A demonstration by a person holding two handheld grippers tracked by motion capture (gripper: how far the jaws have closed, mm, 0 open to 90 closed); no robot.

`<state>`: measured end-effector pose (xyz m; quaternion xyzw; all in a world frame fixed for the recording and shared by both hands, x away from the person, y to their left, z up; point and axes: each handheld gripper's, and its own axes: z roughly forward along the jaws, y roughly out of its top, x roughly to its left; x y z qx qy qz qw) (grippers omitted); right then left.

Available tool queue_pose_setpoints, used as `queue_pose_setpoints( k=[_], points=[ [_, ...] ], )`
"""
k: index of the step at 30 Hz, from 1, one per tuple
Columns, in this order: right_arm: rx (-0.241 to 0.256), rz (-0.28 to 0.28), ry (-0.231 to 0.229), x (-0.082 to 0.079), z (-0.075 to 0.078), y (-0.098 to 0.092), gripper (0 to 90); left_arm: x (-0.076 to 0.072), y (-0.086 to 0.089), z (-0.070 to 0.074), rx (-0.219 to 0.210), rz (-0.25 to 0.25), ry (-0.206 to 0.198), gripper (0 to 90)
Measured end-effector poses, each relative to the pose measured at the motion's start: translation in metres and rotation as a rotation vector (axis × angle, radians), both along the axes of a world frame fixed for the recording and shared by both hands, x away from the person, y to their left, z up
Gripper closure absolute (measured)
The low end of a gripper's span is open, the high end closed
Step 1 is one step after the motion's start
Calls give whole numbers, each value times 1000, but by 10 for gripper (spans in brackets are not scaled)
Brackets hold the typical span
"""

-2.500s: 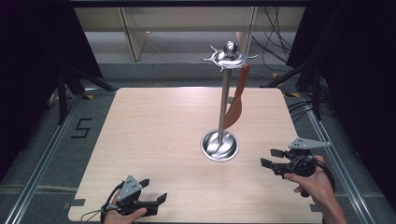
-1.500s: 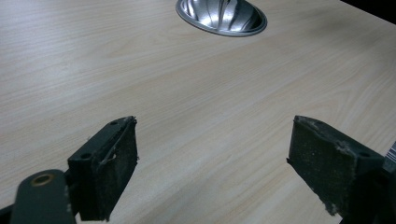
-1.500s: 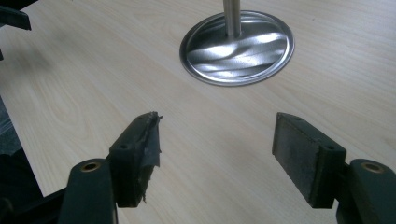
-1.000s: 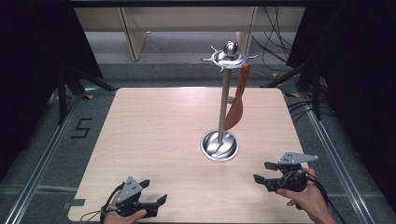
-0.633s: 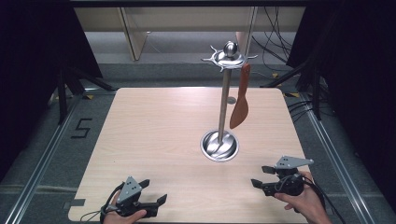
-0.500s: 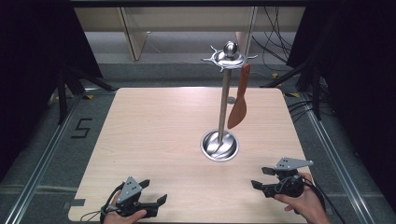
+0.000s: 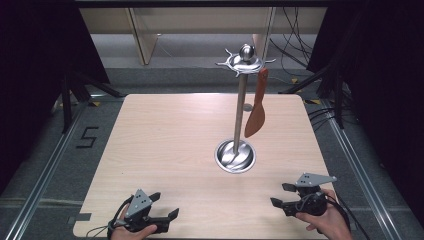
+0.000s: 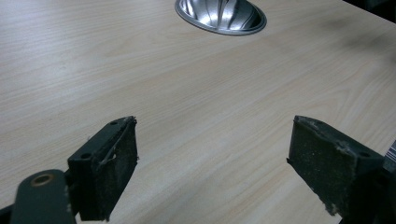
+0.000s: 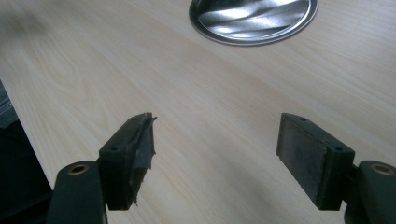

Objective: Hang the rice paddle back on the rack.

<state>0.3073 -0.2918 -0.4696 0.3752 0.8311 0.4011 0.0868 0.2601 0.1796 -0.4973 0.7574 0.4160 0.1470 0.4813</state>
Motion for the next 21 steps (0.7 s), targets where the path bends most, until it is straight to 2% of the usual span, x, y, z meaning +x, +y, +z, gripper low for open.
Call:
queue_pose_setpoints(
  k=[1, 2, 3, 4, 5, 7, 8, 9, 11, 12, 14, 16, 17, 18, 19, 20, 21],
  points=[
    [15, -7, 31, -2, 0, 1, 285, 0, 0, 0, 6, -3, 1, 148],
    [12, -6, 31, -2, 0, 0, 284, 0, 0, 0, -1, -1, 0, 148],
    [11, 23, 14, 1, -1, -3, 284, 0, -1, 0, -3, 0, 0, 148],
    [18, -10, 30, -2, -1, -2, 281, 0, -1, 0, -1, 0, 0, 148],
    [11, -18, 26, -2, -1, -3, 280, 0, -1, 0, 0, 0, -1, 147],
    [28, -32, 53, -5, -2, -3, 278, -1, 0, 0, 0, 4, 0, 147],
    [-1, -11, 10, -2, -2, -5, 277, -1, -1, 0, 0, 4, 0, 148],
    [-3, -18, 5, -3, -2, -5, 276, -1, 0, 0, 5, 2, 0, 148],
    [0, -30, 13, -5, -3, -5, 276, 0, 0, 0, 8, -6, 0, 148],
    [7, -32, 34, -6, -3, -5, 274, 0, 0, 0, 10, -6, 0, 148],
    [-3, -34, 8, -6, -3, -6, 274, 0, 0, 0, 8, -5, 1, 147],
    [2, -36, 10, -7, -3, -6, 272, -1, 0, 0, 9, -1, 1, 147],
    [31, -33, 30, -8, -4, -5, 272, -1, 0, 0, 10, -1, 0, 147],
    [29, -20, 42, -8, -3, -6, 272, -1, 0, 0, 11, -3, 0, 148],
    [1, -14, 4, -6, -3, -8, 271, -1, 0, 0, 5, 1, 2, 148],
    [-2, -20, 0, -7, -2, -9, 271, -1, 0, 0, 4, 4, 2, 147],
    [29, -36, 47, -10, -3, -7, 271, -1, 0, 0, 4, 4, 2, 147]
  ],
)
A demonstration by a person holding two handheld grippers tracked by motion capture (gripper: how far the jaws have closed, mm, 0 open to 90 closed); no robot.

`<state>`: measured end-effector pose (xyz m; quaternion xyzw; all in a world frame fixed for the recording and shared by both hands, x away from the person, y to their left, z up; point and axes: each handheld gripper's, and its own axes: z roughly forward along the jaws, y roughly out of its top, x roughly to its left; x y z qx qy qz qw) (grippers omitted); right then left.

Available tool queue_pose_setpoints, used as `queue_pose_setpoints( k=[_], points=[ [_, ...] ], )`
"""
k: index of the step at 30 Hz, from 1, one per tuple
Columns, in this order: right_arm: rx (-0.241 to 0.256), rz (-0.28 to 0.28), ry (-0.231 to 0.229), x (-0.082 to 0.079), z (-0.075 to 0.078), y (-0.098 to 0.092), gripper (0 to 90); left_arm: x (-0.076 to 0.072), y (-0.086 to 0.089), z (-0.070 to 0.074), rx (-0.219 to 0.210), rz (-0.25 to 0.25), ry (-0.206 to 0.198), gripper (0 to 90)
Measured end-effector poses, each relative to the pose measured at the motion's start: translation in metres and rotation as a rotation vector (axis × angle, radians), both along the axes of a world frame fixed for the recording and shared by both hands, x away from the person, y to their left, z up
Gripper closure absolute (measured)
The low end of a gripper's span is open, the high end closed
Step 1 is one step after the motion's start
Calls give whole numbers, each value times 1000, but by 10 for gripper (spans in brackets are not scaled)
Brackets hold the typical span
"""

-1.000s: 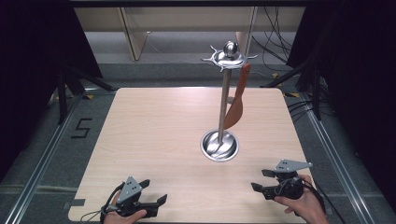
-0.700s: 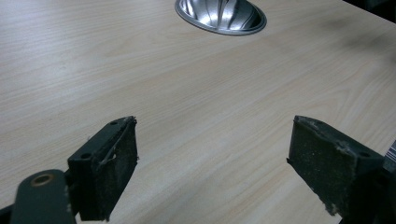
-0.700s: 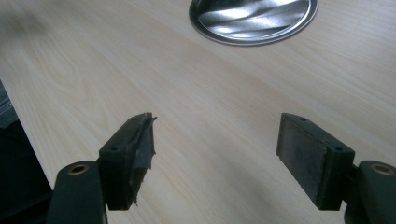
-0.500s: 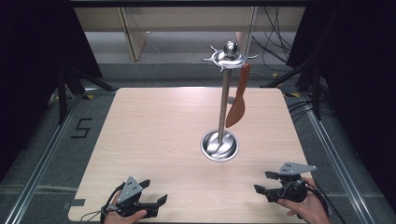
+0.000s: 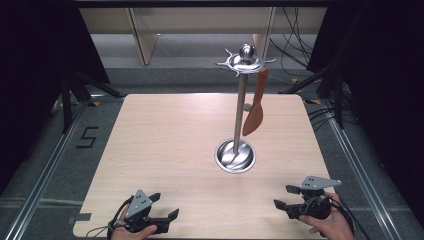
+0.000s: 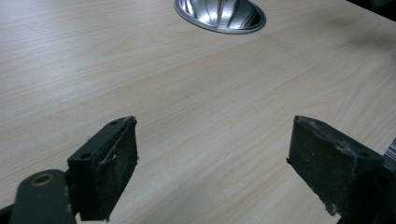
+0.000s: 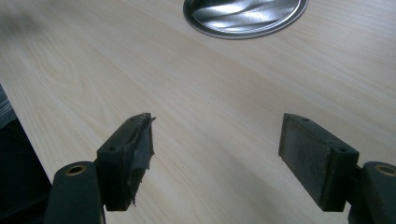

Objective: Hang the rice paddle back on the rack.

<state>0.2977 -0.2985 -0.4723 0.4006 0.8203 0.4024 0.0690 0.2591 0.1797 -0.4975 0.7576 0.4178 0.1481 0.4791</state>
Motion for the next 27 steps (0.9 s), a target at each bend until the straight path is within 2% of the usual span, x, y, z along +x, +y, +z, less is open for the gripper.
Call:
queue_pose_setpoints(
  k=[3, 4, 7, 10, 12, 13, 14, 16, 18, 20, 22, 25, 27],
  points=[
    [-33, 5, -56, 1, 0, -3, 270, 0, 0, 0, -1, -2, 0, 148],
    [8, 0, -11, -1, -1, -1, 270, 0, 0, 0, 1, -5, 1, 148],
    [-15, 10, -16, 0, -1, -4, 270, 0, 0, 0, 1, -6, 2, 148],
    [0, -5, -2, -3, -2, -4, 270, 0, 1, 0, 9, -7, 2, 148],
    [-34, 3, -47, -1, -2, -7, 270, 0, 0, 0, 1, -2, 1, 148],
    [-20, -13, -15, -3, -2, -6, 270, 0, 0, 0, 3, -3, 1, 148],
    [-5, -17, -2, -5, -2, -5, 270, 0, 0, 0, 3, -3, 1, 148],
    [-49, -5, -55, -3, -2, -9, 269, 0, 0, 0, 2, -1, 2, 148],
    [-30, -23, -27, -6, -1, -8, 270, 0, 0, 0, 2, -5, 0, 148],
    [-47, -5, -47, -5, -1, -10, 269, 0, 0, 0, 2, -1, 2, 148],
    [-27, -25, -28, -8, -2, -9, 269, 0, 0, 0, 4, -2, 1, 148],
    [-46, -38, -39, -8, -2, -11, 268, 0, 0, 0, 6, 2, 2, 148],
    [-53, -35, -39, -8, -3, -12, 268, 0, 1, 0, 23, -11, -5, 148]
  ],
)
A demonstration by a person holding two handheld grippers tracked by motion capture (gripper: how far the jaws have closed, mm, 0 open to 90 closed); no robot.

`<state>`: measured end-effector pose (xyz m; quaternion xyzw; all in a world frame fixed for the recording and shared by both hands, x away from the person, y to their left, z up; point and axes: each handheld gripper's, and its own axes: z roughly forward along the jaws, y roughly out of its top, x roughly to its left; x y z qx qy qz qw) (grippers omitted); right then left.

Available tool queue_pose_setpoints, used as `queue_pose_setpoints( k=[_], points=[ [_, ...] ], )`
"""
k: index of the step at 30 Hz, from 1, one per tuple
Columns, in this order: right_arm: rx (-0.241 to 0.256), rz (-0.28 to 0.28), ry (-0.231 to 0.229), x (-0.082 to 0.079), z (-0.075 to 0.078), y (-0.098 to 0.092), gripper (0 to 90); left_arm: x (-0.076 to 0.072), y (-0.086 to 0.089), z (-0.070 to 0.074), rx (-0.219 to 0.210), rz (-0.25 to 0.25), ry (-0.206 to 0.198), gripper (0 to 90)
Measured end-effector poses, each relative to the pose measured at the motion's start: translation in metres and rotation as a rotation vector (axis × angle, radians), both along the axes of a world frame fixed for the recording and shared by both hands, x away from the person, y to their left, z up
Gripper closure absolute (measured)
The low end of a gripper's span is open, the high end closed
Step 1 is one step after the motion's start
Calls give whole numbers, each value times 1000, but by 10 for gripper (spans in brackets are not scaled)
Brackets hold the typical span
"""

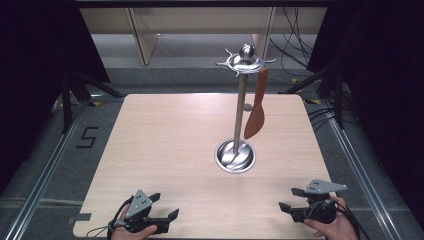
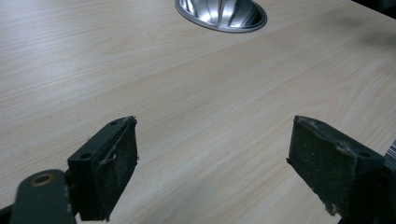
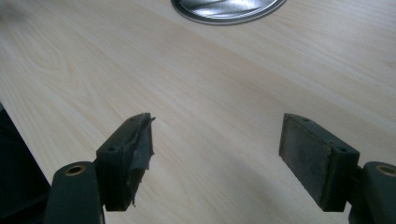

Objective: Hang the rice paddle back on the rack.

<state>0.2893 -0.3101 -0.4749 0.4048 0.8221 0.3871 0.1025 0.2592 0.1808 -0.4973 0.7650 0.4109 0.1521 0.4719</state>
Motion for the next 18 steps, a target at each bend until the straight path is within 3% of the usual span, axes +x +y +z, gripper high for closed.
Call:
queue_pose_setpoints(
  k=[2, 3, 6, 8, 14, 16, 17, 18],
  points=[
    [-18, 9, -25, 1, 0, -1, 267, 0, -1, 0, -15, 10, 5, 147],
    [17, -16, 20, -3, 0, 2, 267, 0, -1, 0, -6, 8, 7, 148],
    [10, 12, 22, -2, -1, 1, 265, 0, 0, 0, 1, -2, 0, 148],
    [-24, 8, -4, -3, -1, -1, 264, 1, 1, 0, 8, -8, -6, 148],
    [-3, 7, 17, -4, -3, -1, 265, 0, -1, 0, -6, 8, 8, 148],
    [-37, 15, -21, -3, -2, -3, 264, 0, 0, 0, -9, 5, 7, 148],
    [-27, 26, -11, -3, -3, -3, 264, 0, 0, 0, -9, 6, 7, 148],
    [-17, -11, 22, -7, -2, 0, 264, 0, 0, 0, -9, 6, 7, 147]
  ],
)
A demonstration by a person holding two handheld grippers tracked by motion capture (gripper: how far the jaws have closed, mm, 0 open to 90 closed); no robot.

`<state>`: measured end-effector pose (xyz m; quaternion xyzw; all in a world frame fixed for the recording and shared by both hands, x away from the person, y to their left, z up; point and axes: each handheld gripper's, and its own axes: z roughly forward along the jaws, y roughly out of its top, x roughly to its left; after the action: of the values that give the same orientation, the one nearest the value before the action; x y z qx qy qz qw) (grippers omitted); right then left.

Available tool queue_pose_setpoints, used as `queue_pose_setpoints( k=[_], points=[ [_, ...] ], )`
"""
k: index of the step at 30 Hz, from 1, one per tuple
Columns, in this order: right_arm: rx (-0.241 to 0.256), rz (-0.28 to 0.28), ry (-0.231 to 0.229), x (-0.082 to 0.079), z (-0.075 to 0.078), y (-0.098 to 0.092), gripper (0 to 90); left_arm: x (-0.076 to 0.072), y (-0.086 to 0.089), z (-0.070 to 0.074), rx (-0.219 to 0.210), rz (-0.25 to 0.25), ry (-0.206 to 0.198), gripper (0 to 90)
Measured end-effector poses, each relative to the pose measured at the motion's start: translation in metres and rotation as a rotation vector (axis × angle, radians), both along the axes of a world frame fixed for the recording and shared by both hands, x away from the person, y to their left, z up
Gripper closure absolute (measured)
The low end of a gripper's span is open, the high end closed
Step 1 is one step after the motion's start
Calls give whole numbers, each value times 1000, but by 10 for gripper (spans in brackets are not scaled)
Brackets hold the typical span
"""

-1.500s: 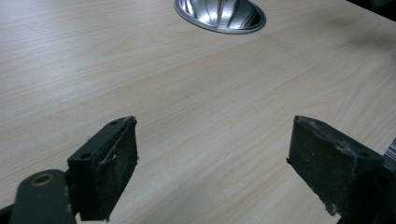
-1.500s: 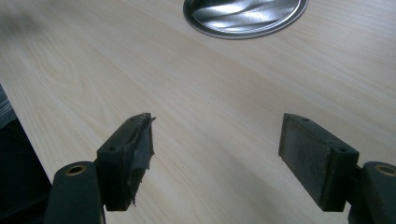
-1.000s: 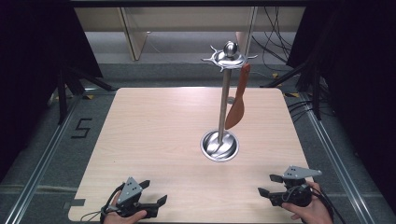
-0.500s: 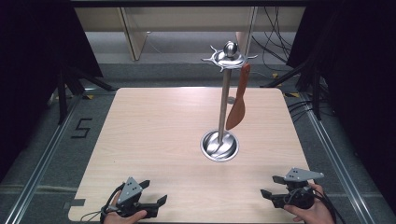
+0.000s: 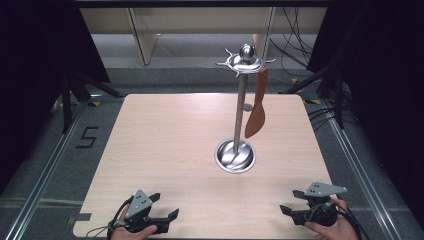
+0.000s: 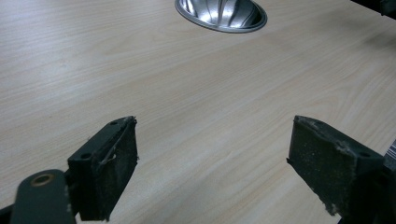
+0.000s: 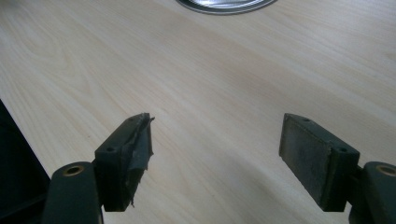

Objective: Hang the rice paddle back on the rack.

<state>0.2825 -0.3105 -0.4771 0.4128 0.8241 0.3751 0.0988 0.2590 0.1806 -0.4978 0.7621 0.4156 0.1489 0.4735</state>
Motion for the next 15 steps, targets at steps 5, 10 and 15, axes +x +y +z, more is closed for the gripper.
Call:
queue_pose_setpoints(
  k=[5, 10, 15],
  points=[
    [-24, 27, -47, 1, -1, -3, 264, 0, 0, 0, 2, 0, 0, 147],
    [5, 38, 3, 0, -2, -2, 264, 1, 1, 0, 12, -20, -15, 147],
    [-16, 40, -28, 1, -3, -3, 264, 0, -1, 0, 2, 2, 1, 148]
  ],
)
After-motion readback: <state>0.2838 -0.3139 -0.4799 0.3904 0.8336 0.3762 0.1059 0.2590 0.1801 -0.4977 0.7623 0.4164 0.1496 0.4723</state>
